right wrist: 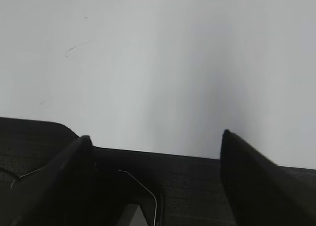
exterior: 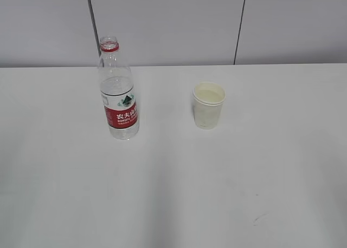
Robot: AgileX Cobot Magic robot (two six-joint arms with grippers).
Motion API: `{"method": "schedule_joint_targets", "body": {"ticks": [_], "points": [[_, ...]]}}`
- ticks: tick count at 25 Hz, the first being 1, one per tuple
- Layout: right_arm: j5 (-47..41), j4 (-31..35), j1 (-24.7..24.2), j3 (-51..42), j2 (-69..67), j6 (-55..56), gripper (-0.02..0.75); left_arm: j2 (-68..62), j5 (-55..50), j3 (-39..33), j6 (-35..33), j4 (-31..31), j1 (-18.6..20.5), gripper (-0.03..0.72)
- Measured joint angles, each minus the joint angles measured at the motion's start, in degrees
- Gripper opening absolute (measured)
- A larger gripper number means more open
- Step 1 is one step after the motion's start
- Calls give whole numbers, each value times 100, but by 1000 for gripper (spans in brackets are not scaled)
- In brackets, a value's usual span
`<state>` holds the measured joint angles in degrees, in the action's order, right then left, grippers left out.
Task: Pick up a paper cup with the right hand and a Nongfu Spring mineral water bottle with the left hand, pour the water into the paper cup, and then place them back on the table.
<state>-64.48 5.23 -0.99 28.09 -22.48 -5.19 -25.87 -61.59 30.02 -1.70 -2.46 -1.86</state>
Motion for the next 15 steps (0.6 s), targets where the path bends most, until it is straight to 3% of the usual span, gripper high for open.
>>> {"method": "schedule_joint_targets", "body": {"ticks": [15], "points": [[-35, 8, 0, 0, 735, 0, 588, 1541, -85, 0, 0, 0, 0, 533]]}}
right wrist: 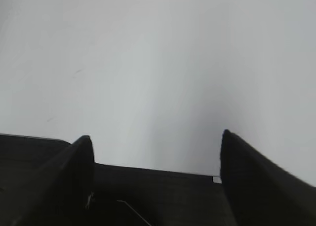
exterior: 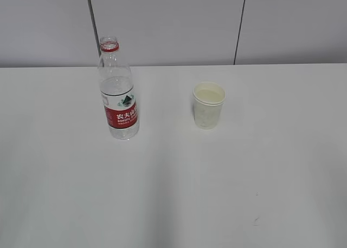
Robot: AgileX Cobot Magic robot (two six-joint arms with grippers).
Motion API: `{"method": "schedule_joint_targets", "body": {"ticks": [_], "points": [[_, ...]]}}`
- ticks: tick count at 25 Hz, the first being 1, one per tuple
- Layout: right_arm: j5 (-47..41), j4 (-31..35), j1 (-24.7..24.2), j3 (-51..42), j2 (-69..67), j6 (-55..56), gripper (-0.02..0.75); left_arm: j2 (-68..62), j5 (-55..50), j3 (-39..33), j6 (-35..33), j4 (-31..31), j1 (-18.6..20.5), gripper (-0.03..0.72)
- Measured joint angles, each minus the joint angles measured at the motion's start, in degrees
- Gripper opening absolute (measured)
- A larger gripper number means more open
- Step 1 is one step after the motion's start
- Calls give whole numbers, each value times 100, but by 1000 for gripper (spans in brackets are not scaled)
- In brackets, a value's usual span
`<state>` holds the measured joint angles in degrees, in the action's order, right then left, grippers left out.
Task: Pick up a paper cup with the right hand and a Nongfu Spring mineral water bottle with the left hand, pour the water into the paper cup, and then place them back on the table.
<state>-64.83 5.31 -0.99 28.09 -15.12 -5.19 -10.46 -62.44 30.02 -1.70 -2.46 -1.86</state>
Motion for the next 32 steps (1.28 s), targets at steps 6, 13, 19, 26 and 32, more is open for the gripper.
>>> {"method": "schedule_joint_targets", "body": {"ticks": [6, 13, 19, 26, 32], "points": [[-21, 0, 0, 0, 728, 0, 588, 509, -18, 0, 0, 0, 0, 533], [-42, 3, 0, 0, 1220, 0, 588, 1063, -62, 0, 0, 31, 0, 533], [-53, 13, 0, 0, 1591, 0, 588, 1074, -78, 0, 0, 50, 0, 532], [-69, 13, 0, 0, 1613, 0, 588, 1074, -83, 0, 0, 73, 0, 531], [-69, 13, 0, 0, 1613, 0, 588, 1074, -85, 0, 0, 73, 0, 531]]}}
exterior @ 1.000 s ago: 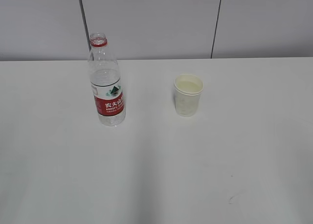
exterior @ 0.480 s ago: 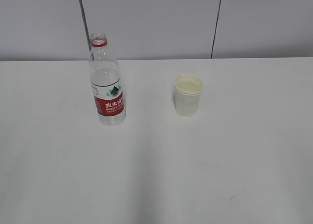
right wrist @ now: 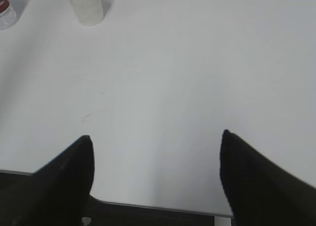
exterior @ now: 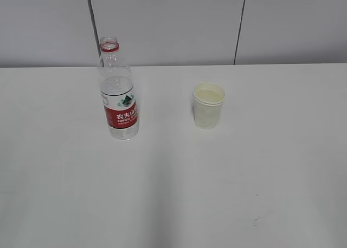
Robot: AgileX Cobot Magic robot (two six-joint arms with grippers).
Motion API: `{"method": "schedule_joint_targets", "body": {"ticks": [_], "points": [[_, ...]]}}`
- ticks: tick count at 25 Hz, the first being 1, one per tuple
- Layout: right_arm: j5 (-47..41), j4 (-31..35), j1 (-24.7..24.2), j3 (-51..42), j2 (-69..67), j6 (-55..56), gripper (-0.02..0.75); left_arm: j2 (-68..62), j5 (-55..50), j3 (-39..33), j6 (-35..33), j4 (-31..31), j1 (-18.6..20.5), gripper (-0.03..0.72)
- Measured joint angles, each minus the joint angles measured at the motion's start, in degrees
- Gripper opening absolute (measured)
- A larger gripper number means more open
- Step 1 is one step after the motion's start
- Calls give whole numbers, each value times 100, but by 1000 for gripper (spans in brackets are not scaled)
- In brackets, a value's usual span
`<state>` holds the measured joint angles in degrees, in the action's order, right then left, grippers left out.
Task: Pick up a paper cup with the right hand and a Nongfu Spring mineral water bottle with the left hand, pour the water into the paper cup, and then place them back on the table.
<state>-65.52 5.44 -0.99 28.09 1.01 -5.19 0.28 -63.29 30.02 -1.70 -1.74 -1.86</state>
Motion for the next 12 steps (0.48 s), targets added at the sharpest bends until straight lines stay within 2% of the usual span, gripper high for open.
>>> {"method": "schedule_joint_targets", "body": {"ticks": [12], "points": [[0, 12, 0, 0, 0, 10, 588, 0, 0, 0, 0, 0, 0, 531]]}}
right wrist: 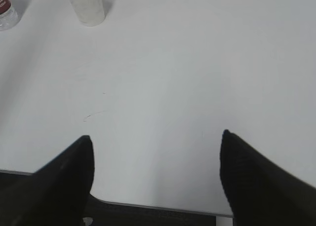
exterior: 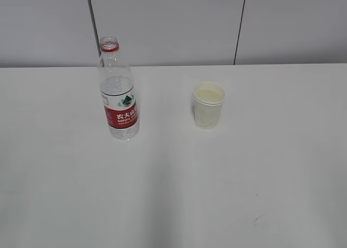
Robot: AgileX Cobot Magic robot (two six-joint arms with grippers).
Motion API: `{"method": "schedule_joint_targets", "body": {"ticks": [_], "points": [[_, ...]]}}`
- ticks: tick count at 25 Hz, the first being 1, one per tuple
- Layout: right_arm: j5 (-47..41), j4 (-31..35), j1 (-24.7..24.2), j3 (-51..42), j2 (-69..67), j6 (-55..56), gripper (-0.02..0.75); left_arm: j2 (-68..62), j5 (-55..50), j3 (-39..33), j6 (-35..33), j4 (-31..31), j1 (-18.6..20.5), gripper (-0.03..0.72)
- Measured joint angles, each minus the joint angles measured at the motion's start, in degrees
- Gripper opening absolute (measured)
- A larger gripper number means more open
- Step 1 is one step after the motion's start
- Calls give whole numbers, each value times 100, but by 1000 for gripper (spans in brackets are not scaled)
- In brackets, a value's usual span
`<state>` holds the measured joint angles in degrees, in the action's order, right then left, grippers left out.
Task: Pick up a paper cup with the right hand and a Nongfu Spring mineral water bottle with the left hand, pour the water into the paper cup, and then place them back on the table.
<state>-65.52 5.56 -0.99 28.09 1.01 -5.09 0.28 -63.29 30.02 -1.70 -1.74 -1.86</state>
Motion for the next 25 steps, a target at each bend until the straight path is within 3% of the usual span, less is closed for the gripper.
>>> {"method": "schedule_joint_targets", "body": {"ticks": [25], "points": [[0, 0, 0, 0, 0, 0, 588, 0, 0, 0, 0, 0, 0, 524]]}}
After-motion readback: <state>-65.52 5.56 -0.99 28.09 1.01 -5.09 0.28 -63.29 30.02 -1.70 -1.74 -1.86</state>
